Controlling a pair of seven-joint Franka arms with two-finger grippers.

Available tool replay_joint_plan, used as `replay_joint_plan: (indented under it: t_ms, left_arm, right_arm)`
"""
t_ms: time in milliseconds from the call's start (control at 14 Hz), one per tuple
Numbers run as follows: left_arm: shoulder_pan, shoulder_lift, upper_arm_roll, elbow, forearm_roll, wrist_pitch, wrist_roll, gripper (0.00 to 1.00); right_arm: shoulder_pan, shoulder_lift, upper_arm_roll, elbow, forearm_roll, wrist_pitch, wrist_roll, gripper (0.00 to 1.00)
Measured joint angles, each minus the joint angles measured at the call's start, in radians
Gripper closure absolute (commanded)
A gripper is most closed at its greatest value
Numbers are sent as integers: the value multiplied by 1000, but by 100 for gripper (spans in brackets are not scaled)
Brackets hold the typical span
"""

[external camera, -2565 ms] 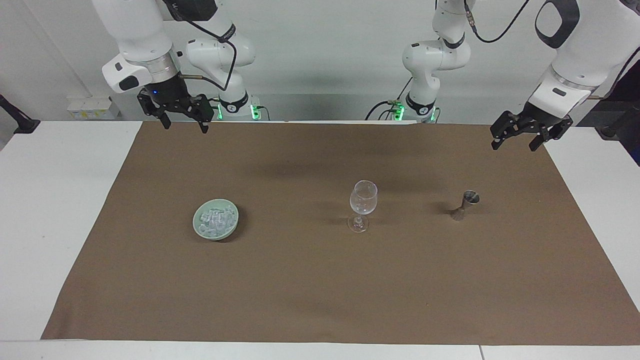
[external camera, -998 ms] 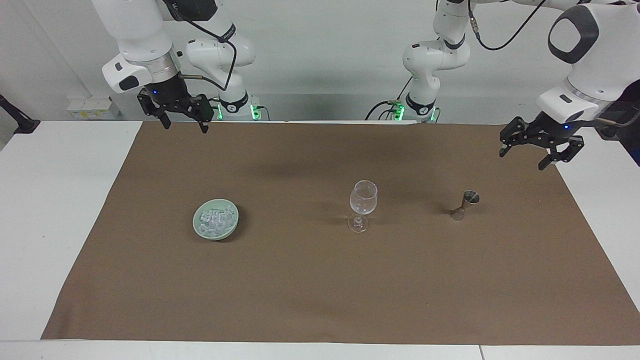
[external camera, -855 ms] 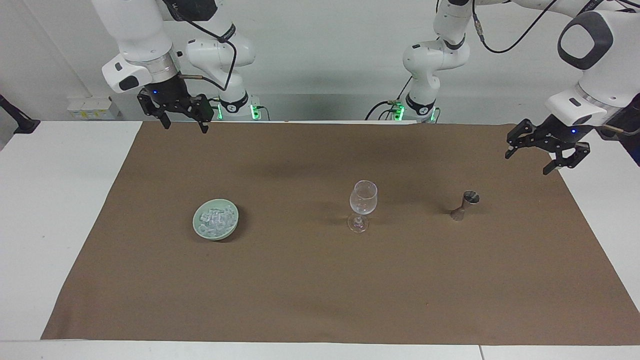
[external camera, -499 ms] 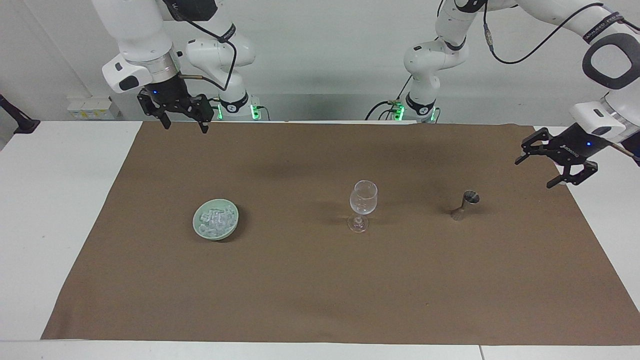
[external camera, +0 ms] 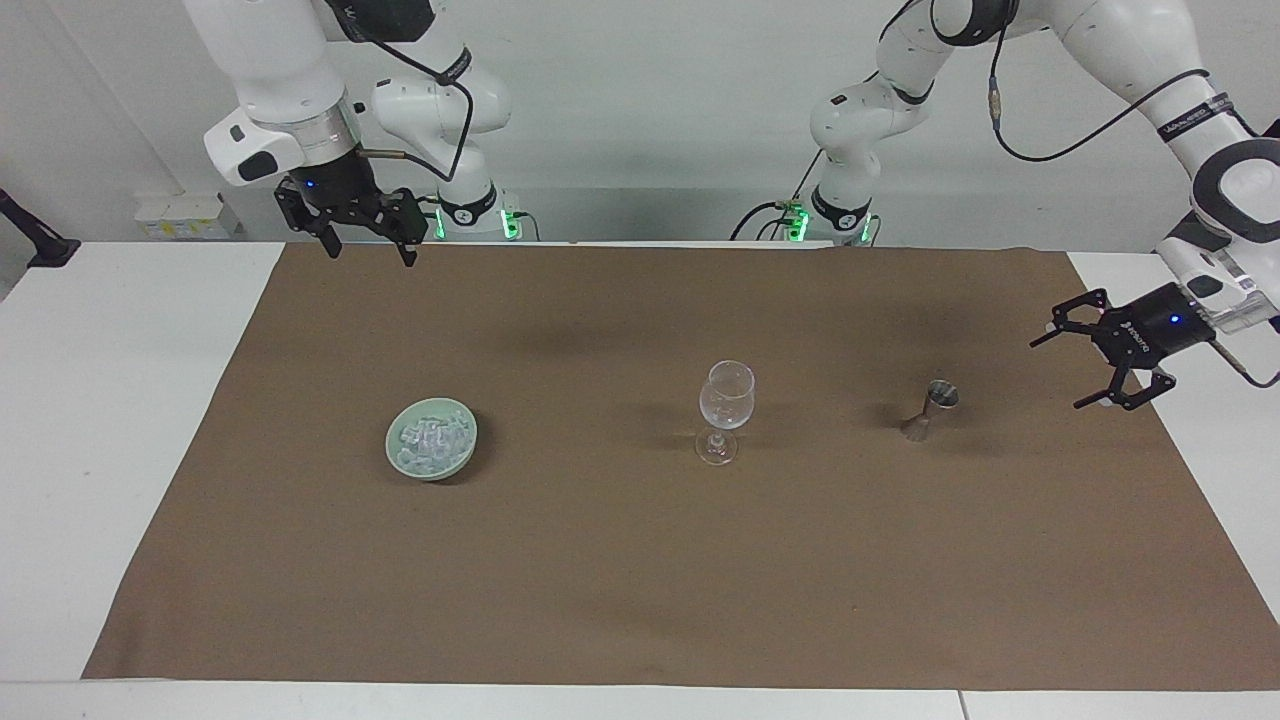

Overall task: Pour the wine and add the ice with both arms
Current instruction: 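Reach the left gripper to the small dark metal cup and grasp it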

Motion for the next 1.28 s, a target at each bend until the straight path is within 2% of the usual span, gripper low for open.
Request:
replay_joint_plan:
  t_ms: [428, 855, 1283]
  left_arm:
    - [40, 137, -1, -23, -192, -54, 246, 0]
    - [80, 300, -8, -26, -312, -153, 477, 0]
    - [140, 395, -55, -31, -414, -230, 611, 0]
  right_arm:
    - [0, 0, 0, 0, 0, 0, 0, 0]
    - [0, 0, 0, 0, 0, 0, 0, 0]
    - [0, 0, 0, 0, 0, 0, 0, 0]
